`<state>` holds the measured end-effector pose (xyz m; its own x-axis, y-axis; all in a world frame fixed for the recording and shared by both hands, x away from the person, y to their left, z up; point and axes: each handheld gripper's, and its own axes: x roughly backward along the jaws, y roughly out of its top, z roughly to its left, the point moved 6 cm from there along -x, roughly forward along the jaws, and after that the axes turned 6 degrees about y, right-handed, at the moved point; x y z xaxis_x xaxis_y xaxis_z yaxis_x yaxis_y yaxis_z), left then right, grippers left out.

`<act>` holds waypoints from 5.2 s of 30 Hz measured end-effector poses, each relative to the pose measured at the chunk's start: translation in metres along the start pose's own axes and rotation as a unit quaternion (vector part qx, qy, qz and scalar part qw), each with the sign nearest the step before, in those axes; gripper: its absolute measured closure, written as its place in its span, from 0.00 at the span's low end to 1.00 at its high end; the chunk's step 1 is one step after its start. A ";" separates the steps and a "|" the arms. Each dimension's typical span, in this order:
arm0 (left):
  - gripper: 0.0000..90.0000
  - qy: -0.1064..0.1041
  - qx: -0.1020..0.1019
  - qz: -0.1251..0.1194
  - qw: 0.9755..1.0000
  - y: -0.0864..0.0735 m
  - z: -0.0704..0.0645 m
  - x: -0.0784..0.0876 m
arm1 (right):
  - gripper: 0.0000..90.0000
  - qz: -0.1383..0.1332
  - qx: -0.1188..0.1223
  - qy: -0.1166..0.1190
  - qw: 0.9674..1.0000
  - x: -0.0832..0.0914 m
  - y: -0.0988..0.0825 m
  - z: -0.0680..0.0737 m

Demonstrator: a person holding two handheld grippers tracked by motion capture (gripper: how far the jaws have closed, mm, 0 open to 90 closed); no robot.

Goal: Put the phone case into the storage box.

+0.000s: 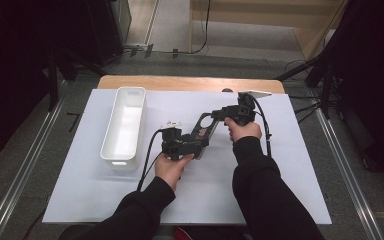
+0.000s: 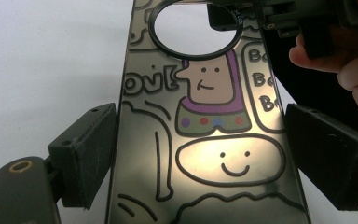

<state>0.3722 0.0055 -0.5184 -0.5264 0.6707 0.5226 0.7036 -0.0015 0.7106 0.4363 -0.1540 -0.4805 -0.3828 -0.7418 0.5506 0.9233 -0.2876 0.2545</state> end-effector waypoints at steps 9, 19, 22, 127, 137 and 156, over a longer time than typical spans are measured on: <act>0.13 -0.004 0.006 -0.002 1.000 -0.001 0.000 -0.001 | 0.80 -0.003 -0.007 0.005 1.000 0.000 0.001 0.002; 0.13 -0.006 0.013 -0.004 1.000 -0.001 -0.001 -0.002 | 0.82 -0.001 -0.004 0.005 1.000 0.001 0.004 0.008; 0.13 -0.007 0.017 -0.005 1.000 -0.001 0.000 -0.002 | 0.82 0.000 -0.006 0.006 1.000 0.000 0.004 0.010; 0.07 -0.047 -0.118 0.075 0.989 0.023 -0.018 0.022 | 0.86 0.029 0.098 0.013 0.995 0.036 0.001 0.038; 0.07 -0.049 -0.131 0.078 0.987 0.034 -0.017 0.034 | 0.86 0.040 0.122 0.024 0.991 0.040 -0.007 0.041; 0.16 -0.056 -0.150 0.068 0.985 0.051 -0.014 0.055 | 0.86 0.044 0.170 0.051 0.983 0.047 -0.021 0.048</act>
<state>0.3725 0.0317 -0.4473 -0.3684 0.7268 0.5797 0.5832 -0.3050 0.7529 0.3972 -0.1541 -0.4217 -0.2809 -0.8163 0.5047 0.8825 -0.0130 0.4702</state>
